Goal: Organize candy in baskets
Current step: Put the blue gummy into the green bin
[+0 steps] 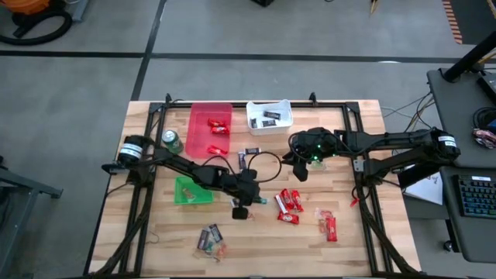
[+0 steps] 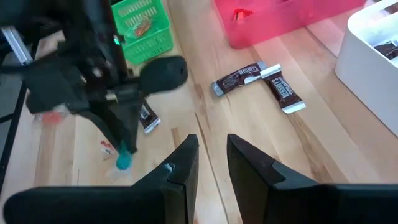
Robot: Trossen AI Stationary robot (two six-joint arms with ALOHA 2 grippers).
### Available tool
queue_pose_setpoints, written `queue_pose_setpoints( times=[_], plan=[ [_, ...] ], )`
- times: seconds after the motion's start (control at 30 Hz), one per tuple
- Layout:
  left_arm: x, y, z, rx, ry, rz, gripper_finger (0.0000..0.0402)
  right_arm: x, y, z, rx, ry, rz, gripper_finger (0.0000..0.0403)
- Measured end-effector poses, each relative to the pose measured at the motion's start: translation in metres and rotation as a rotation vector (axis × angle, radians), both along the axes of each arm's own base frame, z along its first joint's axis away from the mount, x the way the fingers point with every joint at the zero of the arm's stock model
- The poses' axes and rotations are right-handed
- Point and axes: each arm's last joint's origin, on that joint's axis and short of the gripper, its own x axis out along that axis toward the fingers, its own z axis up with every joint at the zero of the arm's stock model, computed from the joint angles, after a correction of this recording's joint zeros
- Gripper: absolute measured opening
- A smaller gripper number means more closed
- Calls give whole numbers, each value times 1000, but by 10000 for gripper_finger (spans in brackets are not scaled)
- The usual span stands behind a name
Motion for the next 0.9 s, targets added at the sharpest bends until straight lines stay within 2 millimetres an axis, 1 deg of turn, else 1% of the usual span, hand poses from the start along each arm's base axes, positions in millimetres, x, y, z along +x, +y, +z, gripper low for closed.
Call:
queue_pose_setpoints(
  times=[0.13,0.27,0.43,0.6,0.67,0.77,0.9],
  plan=[
    [-13,2,24,9,31,1,38,0,0,0,-1,0,1,82],
    [-35,6,48,-9,132,38,38,0,0,0,-2,-1,1,79],
    [-72,12,78,4,262,137,38,1,0,1,-8,-22,2,73],
    [-116,20,100,-38,443,266,38,1,-1,1,-27,-17,-25,76],
    [-132,22,107,-56,508,322,38,1,-2,0,-36,-15,-37,78],
    [-150,23,111,-82,568,387,38,1,-2,0,-39,-14,-39,79],
    [-164,21,107,-117,634,414,38,1,-2,0,-45,-14,-34,75]
  ],
)
